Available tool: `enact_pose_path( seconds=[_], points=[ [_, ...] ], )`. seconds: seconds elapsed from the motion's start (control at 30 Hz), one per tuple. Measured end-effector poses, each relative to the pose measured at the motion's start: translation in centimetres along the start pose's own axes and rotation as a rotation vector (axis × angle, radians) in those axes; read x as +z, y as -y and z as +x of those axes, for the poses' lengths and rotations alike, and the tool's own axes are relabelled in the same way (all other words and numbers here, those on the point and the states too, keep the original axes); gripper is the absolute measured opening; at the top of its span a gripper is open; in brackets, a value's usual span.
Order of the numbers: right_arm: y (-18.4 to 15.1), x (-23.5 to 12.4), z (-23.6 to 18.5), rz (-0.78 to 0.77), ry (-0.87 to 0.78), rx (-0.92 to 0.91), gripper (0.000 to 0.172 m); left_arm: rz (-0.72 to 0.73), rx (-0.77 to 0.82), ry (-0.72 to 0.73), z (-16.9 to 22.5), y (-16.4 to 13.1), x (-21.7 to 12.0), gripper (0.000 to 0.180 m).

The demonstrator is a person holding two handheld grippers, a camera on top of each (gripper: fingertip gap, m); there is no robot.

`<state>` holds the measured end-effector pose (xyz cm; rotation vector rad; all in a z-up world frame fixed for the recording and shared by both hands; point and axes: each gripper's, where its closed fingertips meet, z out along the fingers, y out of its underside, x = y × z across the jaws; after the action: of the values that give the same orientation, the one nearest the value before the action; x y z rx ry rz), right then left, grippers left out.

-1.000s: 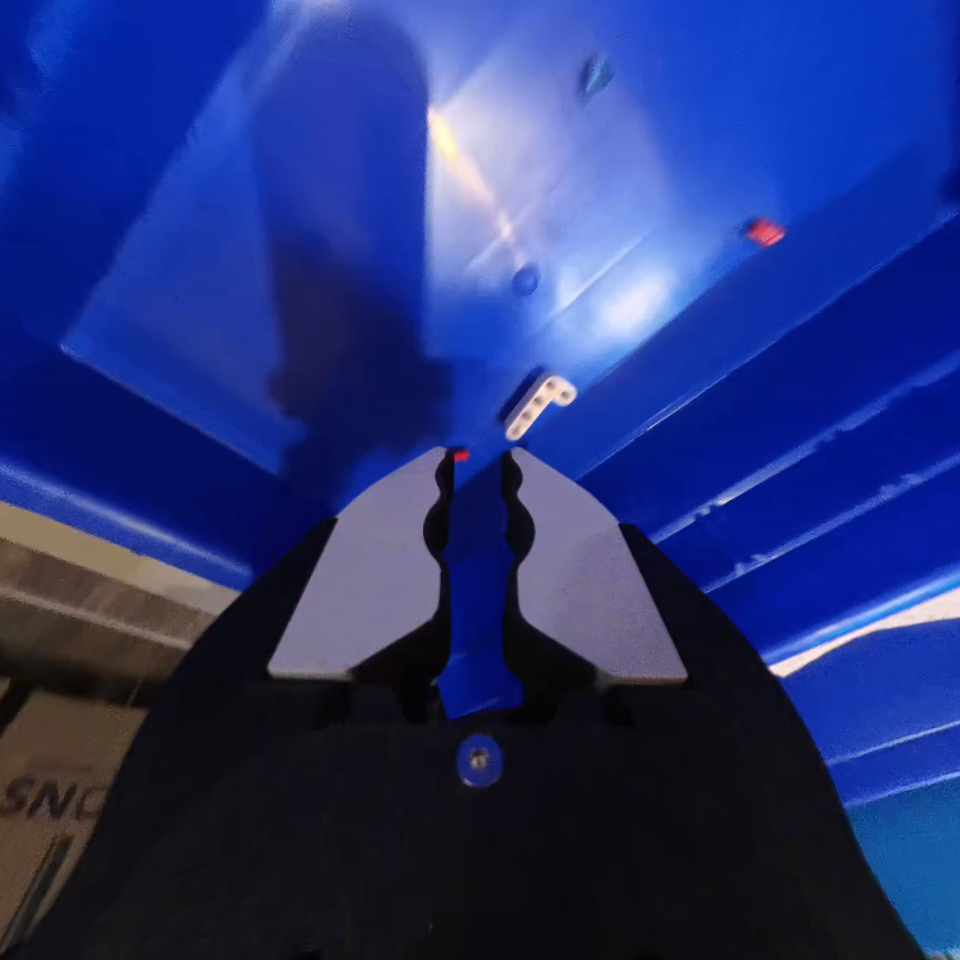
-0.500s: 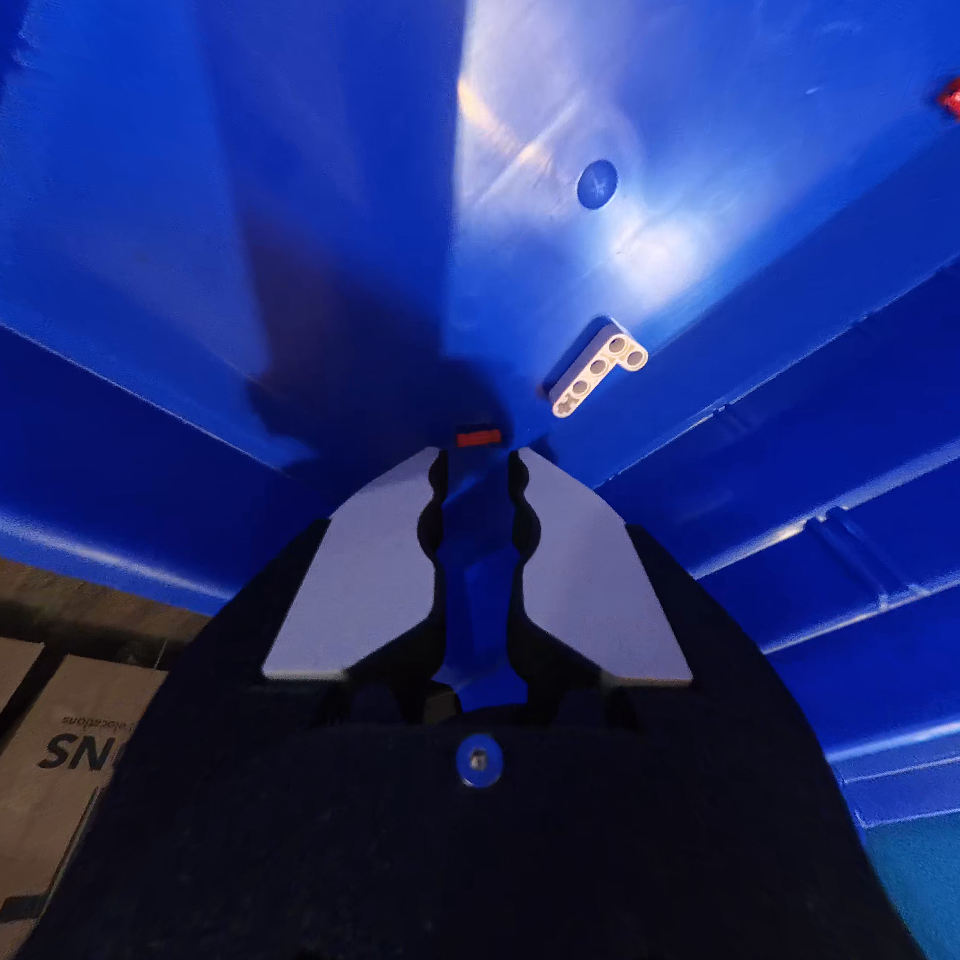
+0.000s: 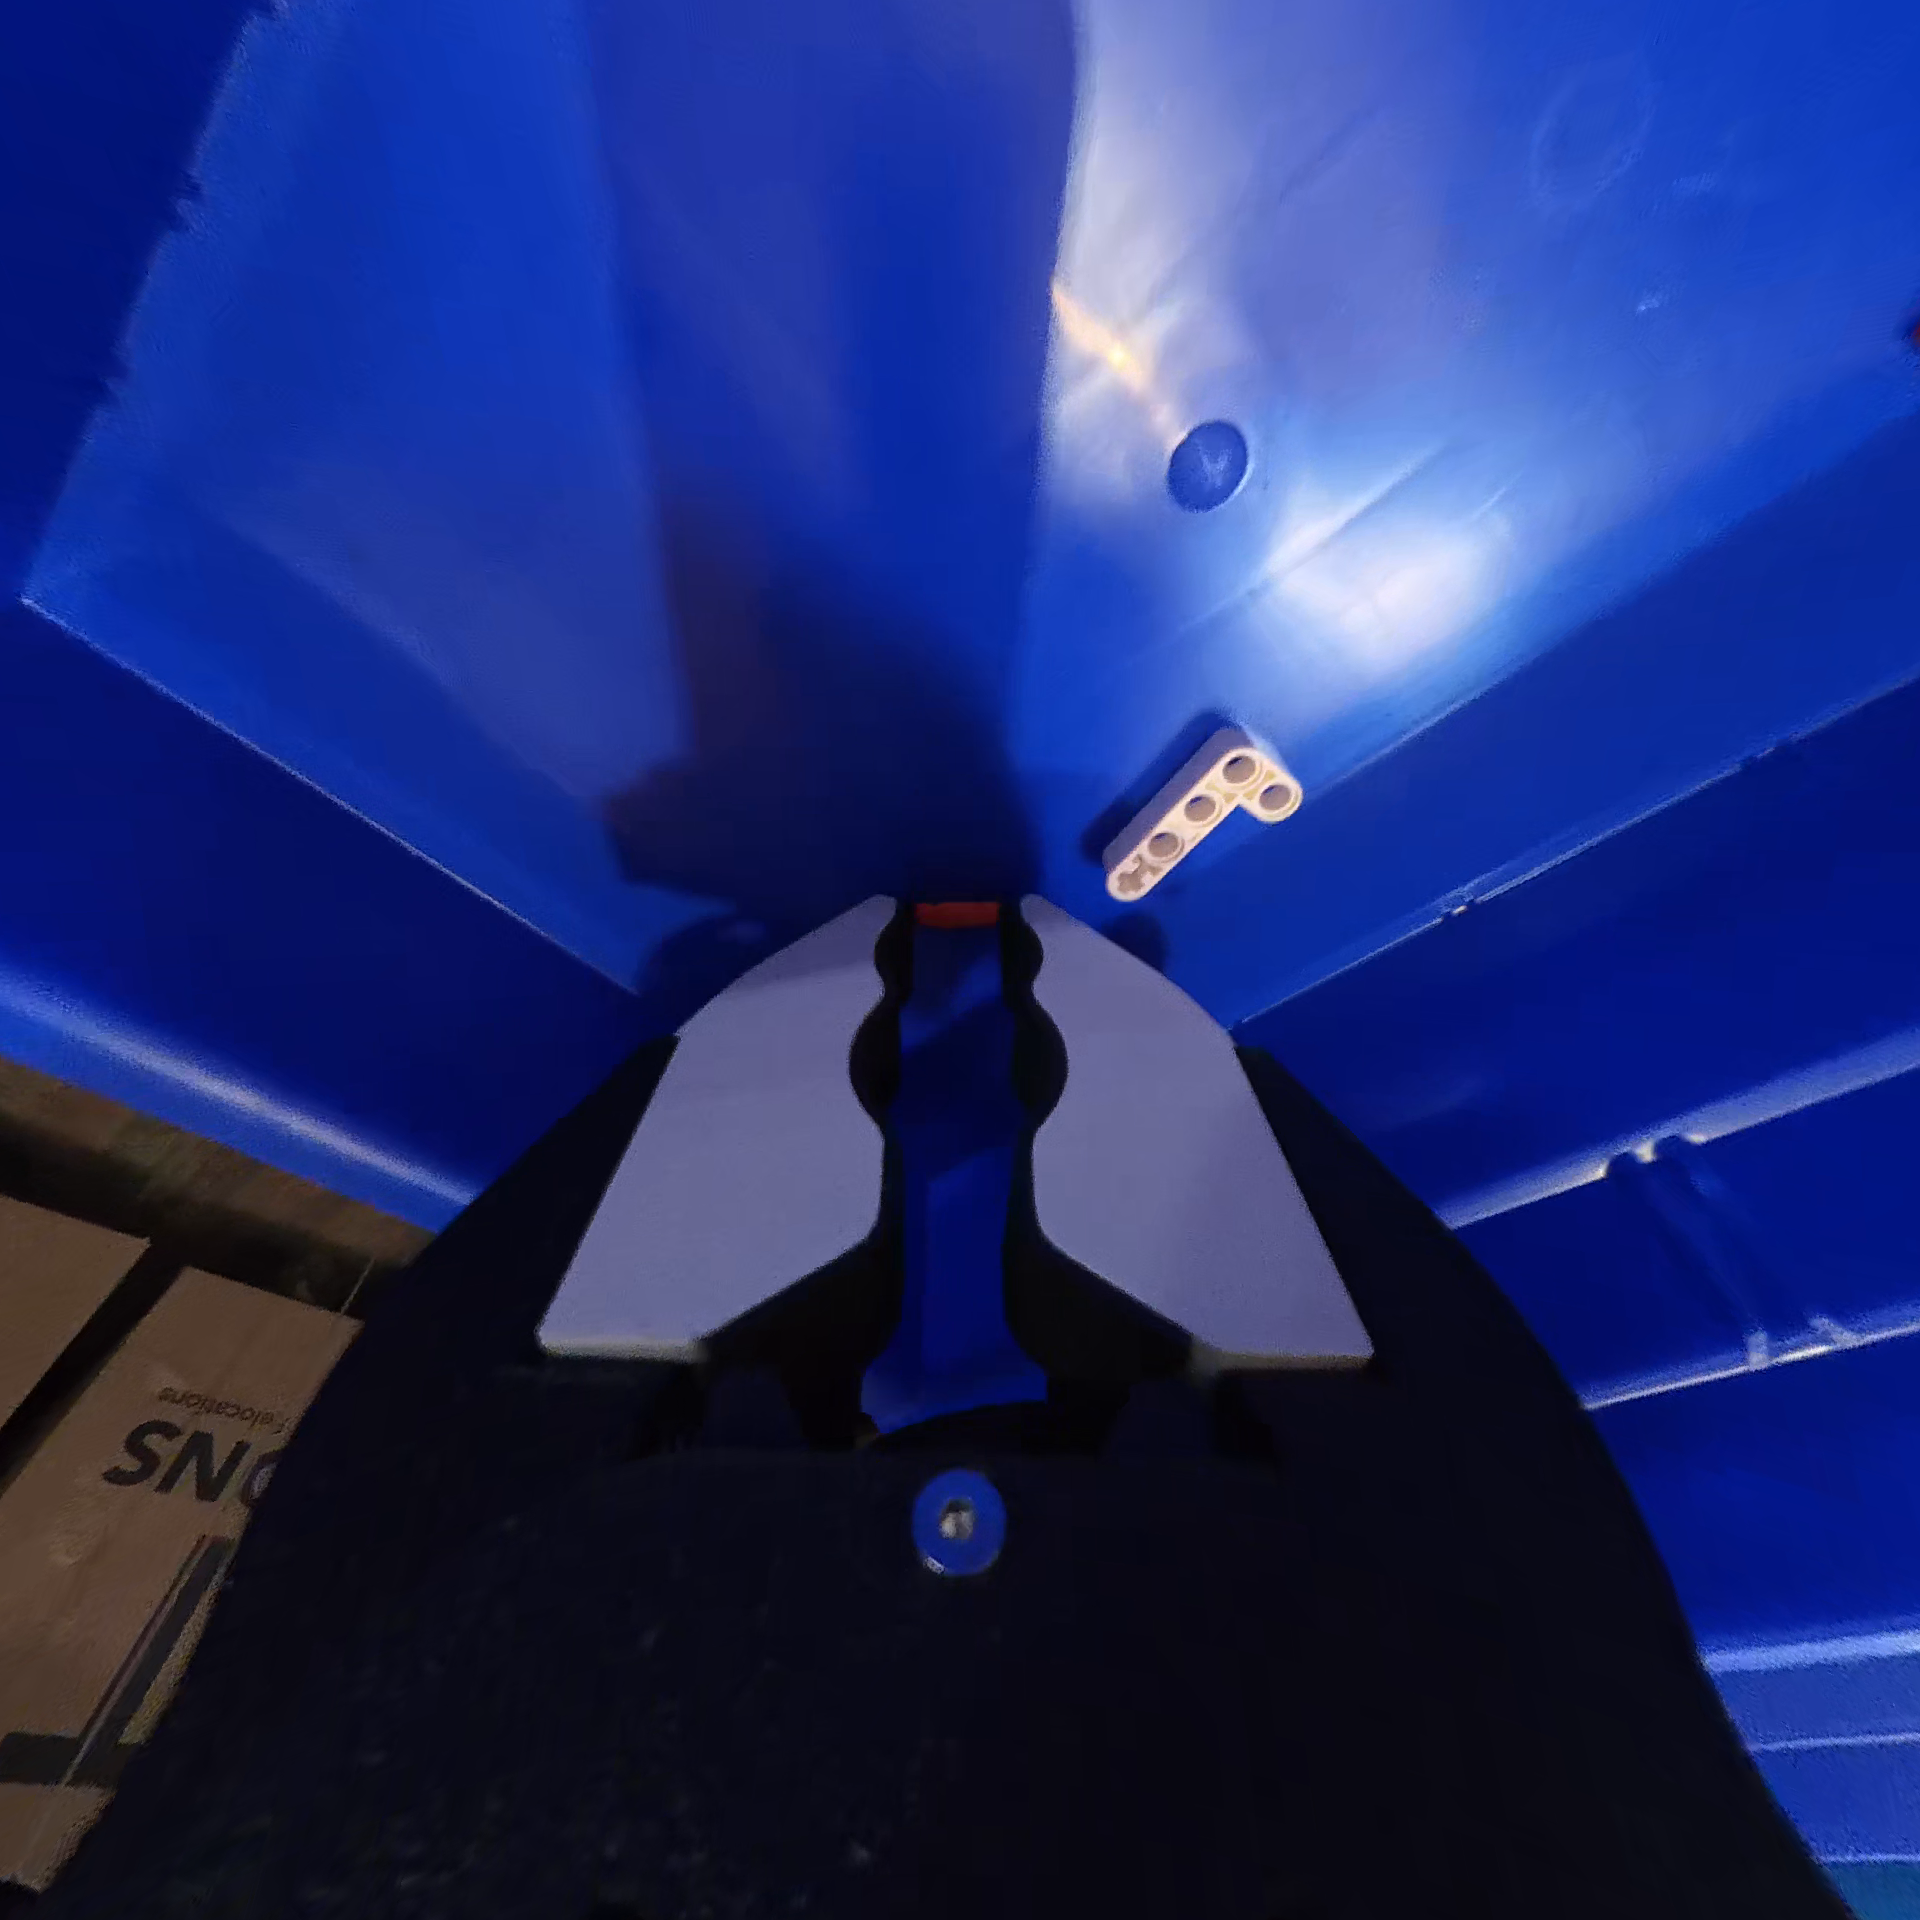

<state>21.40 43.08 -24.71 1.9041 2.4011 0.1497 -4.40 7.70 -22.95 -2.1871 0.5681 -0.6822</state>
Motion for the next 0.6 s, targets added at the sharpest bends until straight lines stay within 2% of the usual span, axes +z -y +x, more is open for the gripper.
enact_pose_path(
  seconds=[0.47,0.6],
  points=[
    [0.3,-0.3,0.2,0.022,-0.007,0.051,0.016,0.043,-0.034,-0.004,-0.3,0.5,-0.4,0.008],
    [0.9,-3.3,0.8,0.019,-0.102,0.05,0.016,0.078,-0.062,0.004,-0.5,0.8,-0.8,0.008]
  ],
)
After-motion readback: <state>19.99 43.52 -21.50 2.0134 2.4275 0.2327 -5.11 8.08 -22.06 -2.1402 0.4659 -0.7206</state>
